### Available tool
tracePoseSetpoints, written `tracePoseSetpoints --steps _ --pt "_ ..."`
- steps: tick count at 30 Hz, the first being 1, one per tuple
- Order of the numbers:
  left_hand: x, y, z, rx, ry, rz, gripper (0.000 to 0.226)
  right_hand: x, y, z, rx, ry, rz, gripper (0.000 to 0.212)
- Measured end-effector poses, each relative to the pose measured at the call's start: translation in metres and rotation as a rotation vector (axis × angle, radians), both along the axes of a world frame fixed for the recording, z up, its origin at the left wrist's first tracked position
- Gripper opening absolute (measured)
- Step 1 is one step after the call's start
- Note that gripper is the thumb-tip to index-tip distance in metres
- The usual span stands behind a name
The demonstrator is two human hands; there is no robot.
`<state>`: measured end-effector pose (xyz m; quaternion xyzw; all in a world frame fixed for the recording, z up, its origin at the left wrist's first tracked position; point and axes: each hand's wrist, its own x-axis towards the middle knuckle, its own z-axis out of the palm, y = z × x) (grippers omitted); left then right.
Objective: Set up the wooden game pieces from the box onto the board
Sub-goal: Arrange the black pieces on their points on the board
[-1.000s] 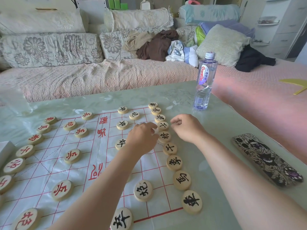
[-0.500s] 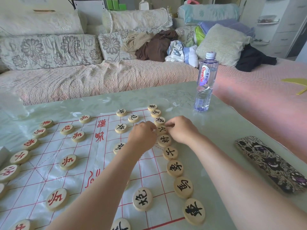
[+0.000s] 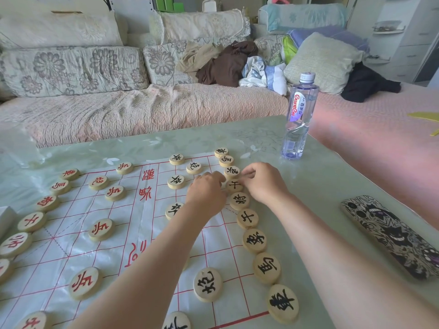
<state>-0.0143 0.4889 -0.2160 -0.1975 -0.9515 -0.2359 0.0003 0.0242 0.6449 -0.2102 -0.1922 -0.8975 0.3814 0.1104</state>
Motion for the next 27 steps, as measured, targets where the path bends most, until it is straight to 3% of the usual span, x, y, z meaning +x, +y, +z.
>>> tracePoseSetpoints --steps 3,5,6,12,19,27 --pt "-0.001 0.001 0.003 0.002 -0.036 -0.005 0.045 0.000 0.003 0.004 0.019 -0.111 0.036 0.028" --pt "-0.002 0.001 0.003 -0.005 -0.042 -0.010 0.044 -0.001 0.005 0.005 0.011 -0.152 0.065 0.015" --pt "-0.002 0.002 0.003 -0.006 -0.039 -0.007 0.043 -0.002 0.006 0.004 -0.001 -0.144 0.071 0.008" --pt "-0.004 -0.001 -0.001 0.076 -0.073 0.032 0.038 -0.008 0.001 -0.005 -0.054 -0.017 0.028 0.018" --pt "-0.005 -0.002 0.003 0.085 -0.090 -0.006 0.047 -0.004 0.001 0.000 -0.018 -0.125 0.082 0.015" --pt "-0.005 -0.003 0.000 0.083 -0.053 0.003 0.041 -0.007 0.005 -0.006 -0.020 -0.023 0.015 0.003"
